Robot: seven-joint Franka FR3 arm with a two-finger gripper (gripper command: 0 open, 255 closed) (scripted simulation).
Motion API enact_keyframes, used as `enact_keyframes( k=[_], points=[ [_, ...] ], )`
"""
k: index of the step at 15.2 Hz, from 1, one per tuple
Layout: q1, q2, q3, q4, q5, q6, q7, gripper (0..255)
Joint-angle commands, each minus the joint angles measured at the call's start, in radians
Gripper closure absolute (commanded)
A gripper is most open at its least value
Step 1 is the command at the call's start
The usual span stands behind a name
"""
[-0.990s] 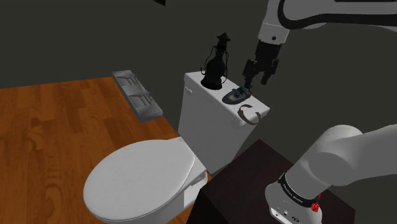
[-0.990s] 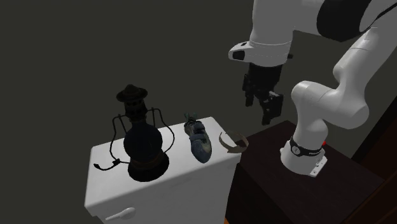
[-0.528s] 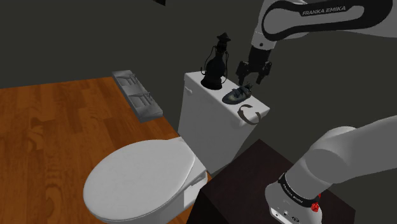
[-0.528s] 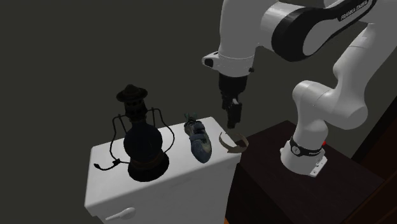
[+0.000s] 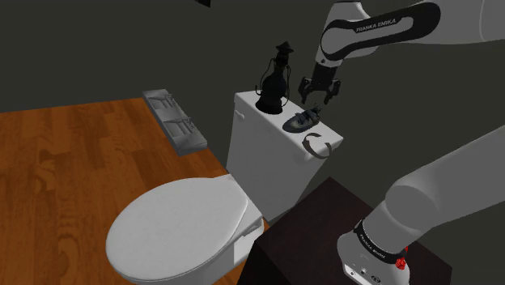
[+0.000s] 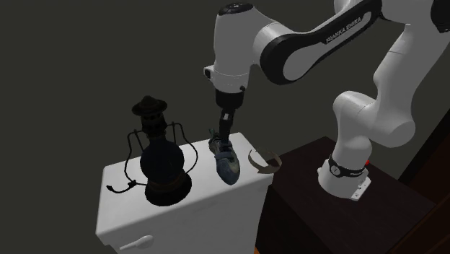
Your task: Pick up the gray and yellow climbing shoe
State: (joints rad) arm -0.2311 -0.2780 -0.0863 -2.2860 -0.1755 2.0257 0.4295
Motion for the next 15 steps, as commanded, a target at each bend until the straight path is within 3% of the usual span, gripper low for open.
enact_keyframes(
  k=[1, 4, 13, 14, 15],
  points=[
    [-0.023, 0.053, -0.014, 0.022, -0.018, 0.046, 0.035, 0],
    [-0.054, 0.122, -0.036, 0.064, -0.04, 0.094, 0.082, 0],
    [-0.056, 0.164, -0.04, 0.003, -0.049, 0.196, 0.099, 0],
    [-0.056, 0.165, -0.04, 0.004, -0.049, 0.196, 0.099, 255],
    [-0.057, 0.165, -0.04, 0.004, -0.049, 0.197, 0.098, 255]
  ],
)
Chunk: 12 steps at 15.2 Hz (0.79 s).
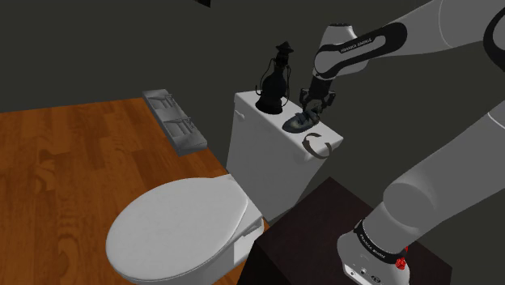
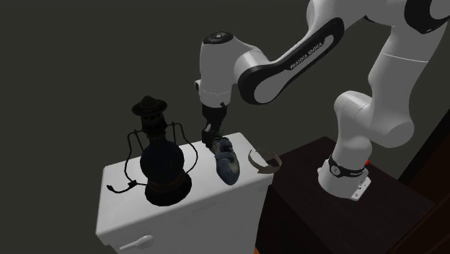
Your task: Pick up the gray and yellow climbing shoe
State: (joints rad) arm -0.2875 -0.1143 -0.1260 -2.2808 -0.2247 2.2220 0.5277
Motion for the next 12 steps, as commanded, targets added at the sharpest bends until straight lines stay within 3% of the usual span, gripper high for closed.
enact_keyframes(
  k=[1, 8, 12],
  points=[
    [0.0, 0.001, 0.0, -0.002, 0.0, 0.001, 0.0, 255],
    [0.0, 0.001, 0.0, -0.002, 0.0, 0.0, 0.001, 255],
    [0.002, -0.023, 0.002, 0.029, 0.005, -0.054, -0.008, 255]
  ],
)
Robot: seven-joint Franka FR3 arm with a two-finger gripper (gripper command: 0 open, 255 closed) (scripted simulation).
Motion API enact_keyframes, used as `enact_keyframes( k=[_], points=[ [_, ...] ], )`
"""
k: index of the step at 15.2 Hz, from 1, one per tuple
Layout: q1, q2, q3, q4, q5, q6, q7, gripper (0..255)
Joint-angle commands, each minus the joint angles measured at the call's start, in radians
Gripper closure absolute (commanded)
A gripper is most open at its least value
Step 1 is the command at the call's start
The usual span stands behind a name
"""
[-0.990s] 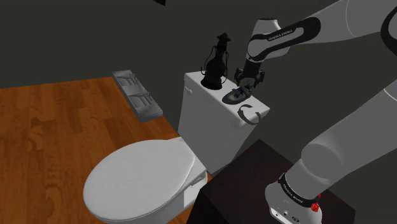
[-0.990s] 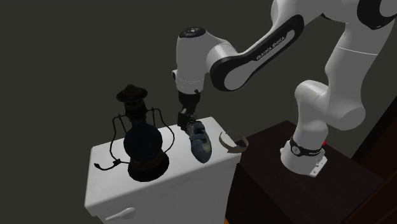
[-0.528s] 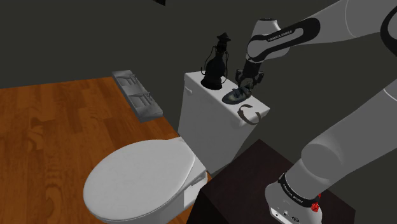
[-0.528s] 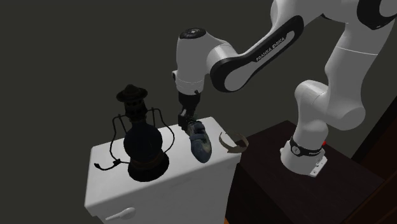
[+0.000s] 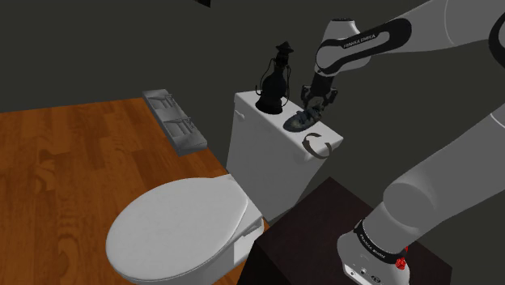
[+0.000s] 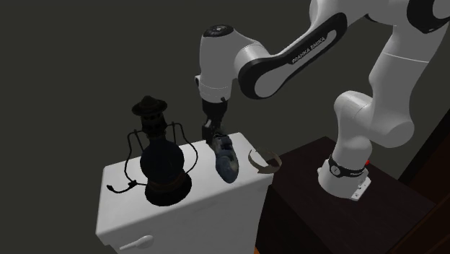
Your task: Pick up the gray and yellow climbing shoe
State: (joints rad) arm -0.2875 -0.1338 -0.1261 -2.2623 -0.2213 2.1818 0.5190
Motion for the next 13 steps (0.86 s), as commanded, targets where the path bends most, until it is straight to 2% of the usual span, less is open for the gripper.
enact_keyframes(
  k=[1, 11, 13],
  points=[
    [0.002, -0.009, 0.002, 0.019, 0.003, -0.028, -0.002, 255],
    [0.006, -0.051, 0.007, 0.112, 0.014, -0.161, -0.023, 255],
    [0.006, -0.051, 0.007, 0.114, 0.014, -0.163, -0.024, 255]
  ],
)
